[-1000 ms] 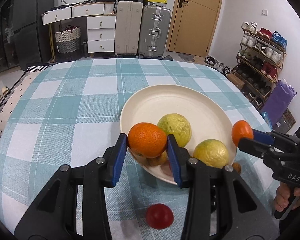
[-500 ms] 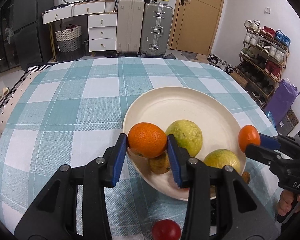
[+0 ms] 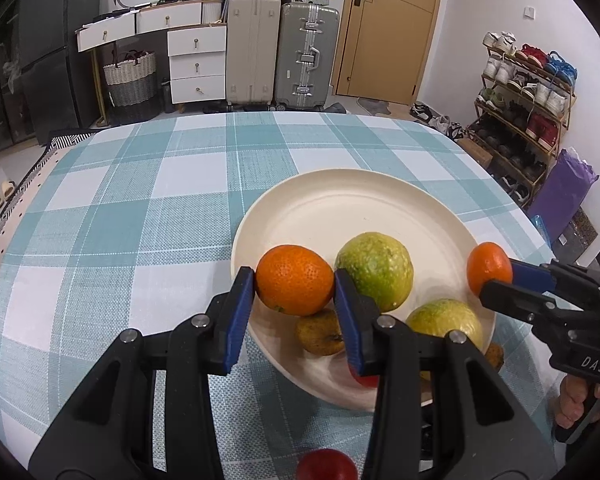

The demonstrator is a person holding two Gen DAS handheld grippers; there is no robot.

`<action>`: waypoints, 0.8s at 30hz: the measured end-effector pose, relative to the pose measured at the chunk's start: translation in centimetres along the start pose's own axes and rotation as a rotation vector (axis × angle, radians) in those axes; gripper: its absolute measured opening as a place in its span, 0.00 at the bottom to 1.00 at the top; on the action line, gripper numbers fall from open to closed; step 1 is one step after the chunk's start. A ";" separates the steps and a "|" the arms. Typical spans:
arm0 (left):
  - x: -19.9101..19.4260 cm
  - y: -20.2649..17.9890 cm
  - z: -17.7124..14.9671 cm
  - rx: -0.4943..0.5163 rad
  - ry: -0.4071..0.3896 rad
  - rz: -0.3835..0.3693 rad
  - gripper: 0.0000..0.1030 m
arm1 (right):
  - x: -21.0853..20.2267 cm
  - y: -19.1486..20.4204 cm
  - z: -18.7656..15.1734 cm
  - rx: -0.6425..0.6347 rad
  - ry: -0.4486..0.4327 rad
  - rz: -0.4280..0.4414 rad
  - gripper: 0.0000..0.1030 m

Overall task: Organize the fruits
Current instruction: 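Carry both oranges over the cream plate and open both tools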

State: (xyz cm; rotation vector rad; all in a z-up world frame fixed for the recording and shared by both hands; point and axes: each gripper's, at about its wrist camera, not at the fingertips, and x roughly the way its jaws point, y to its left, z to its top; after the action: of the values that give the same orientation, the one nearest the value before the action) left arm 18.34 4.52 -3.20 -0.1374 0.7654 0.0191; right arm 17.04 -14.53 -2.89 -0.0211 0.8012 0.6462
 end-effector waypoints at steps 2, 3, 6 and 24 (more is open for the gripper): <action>0.1 0.0 0.0 -0.005 0.005 -0.009 0.36 | 0.1 -0.1 0.1 0.002 0.000 -0.004 0.39; 0.1 0.0 -0.1 -0.004 0.005 -0.010 0.36 | 0.1 -0.1 0.1 0.003 0.000 -0.006 0.39; 0.1 0.0 -0.1 -0.003 0.006 -0.012 0.36 | 0.1 -0.1 0.2 0.006 0.007 -0.003 0.40; -5.0 0.3 -0.8 -0.005 -0.063 0.026 0.84 | -3.2 0.4 -0.9 -0.032 -0.041 -0.068 0.87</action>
State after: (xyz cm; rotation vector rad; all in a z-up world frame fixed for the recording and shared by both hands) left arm 14.21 4.87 -0.36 -0.1305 0.7044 0.0497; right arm 14.60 -16.12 -1.29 -0.0641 0.7478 0.5932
